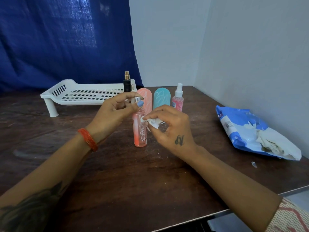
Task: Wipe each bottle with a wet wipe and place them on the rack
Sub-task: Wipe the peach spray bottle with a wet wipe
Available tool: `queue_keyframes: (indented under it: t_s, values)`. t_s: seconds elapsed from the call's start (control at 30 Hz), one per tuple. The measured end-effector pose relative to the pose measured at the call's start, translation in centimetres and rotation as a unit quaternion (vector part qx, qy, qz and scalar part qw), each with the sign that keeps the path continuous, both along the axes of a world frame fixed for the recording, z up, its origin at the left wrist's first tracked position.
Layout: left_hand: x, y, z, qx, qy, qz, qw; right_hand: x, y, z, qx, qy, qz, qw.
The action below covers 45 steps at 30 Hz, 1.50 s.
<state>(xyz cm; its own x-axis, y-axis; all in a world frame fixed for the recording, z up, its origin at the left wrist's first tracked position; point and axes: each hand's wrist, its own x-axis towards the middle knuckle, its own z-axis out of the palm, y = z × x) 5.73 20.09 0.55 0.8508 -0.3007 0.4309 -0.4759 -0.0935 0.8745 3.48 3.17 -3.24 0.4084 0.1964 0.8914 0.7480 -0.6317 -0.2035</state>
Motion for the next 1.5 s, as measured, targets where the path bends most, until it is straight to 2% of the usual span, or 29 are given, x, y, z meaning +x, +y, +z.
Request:
queue_keyframes:
  t_s: [0.17, 0.43, 0.6, 0.83, 1.07, 1.3, 1.5]
  values:
    - [0.0, -0.1, 0.0, 0.001, -0.002, 0.007, 1.000, 0.0, 0.8, 0.4, 0.015, -0.026, -0.021, 0.999]
    - [0.1, -0.1, -0.1, 0.000, 0.000, 0.003, 1.000, -0.1, 0.2, 0.4, -0.004, -0.002, 0.001, 1.000]
    - [0.0, -0.1, -0.2, 0.013, -0.014, 0.020, 1.000, 0.1, 1.1, 0.7, 0.014, -0.041, -0.030, 0.999]
    - [0.0, -0.1, -0.1, 0.005, -0.015, 0.011, 1.000, 0.0, 0.5, 0.3, -0.058, -0.025, -0.001, 0.998]
    - [0.1, -0.1, -0.2, -0.003, -0.004, 0.017, 1.000, 0.1, 1.0, 0.6, 0.010, -0.042, -0.032, 0.999]
    - [0.0, -0.1, -0.2, -0.004, 0.001, 0.012, 1.000, 0.0, 0.4, 0.2, -0.068, -0.032, -0.010, 0.997]
    - [0.2, 0.0, -0.3, -0.004, 0.011, 0.017, 1.000, -0.2, 0.7, 0.4, -0.012, -0.020, -0.038, 0.999]
